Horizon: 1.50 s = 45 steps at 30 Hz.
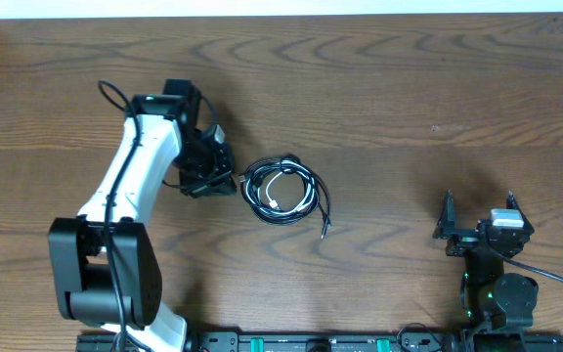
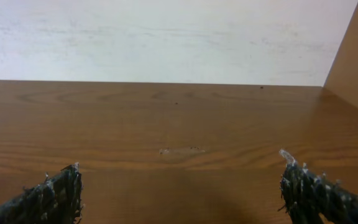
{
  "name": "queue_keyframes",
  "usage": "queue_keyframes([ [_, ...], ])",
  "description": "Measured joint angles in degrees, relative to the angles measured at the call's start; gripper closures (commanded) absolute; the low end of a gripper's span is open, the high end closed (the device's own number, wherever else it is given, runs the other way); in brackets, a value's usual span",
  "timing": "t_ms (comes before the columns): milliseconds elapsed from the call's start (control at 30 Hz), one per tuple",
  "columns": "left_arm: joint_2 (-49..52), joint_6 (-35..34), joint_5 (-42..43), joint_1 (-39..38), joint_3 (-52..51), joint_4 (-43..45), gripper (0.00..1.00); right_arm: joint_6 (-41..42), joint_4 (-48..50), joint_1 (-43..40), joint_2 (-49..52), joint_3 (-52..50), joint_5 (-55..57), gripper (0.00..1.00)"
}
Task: Untangle cables
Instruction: 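Raise the left arm and move its gripper over the cable coil, then grasp the black-and-white cable coil with the left gripper, bring right gripper near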
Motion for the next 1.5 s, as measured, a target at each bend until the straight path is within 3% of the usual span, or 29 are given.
queue_keyframes([
  [33,0.00,-0.98,-0.87,-1.11,0.00,0.11,0.92,0.00,0.00,0.00,0.00,0.00,0.00,0.01],
  [233,0.00,-8.26,-9.40,-7.65,0.00,1.40,0.59,0.00,0.00,0.00,0.00,0.00,0.00,0.01],
  [333,0.00,-12.17,-14.03,-10.71,0.00,1.73,0.52,0.00,-0.02,0.00,0.00,0.00,-0.02,0.01],
  [700,0.90,-21.73,-20.46,-19.54,-0.02,5.35,0.51,0.00,0.00,0.00,0.00,0.00,0.00,0.01],
  [1067,2.82,-23.34,-21.40,-21.38,-6.32,9.18,0.51,0.00,0.00,0.00,0.00,0.00,0.00,0.01],
  [1300,2.82,-23.41,-21.53,-21.38,-14.73,20.96,0.51,0.96,-0.20,0.00,0.00,0.00,-4.39,0.01],
  [1333,2.69,-23.45,-21.33,-21.38,-15.19,21.99,0.53,1.31,-0.17,0.00,0.00,0.00,-6.10,0.01],
  [1433,2.32,-23.61,-21.22,-21.38,-16.74,25.92,0.77,2.32,0.35,0.00,0.00,0.00,-11.37,0.01],
  [1500,2.27,-23.06,-20.74,-21.46,-17.07,27.87,0.81,2.80,0.63,0.00,0.00,0.00,-15.91,0.01],
])
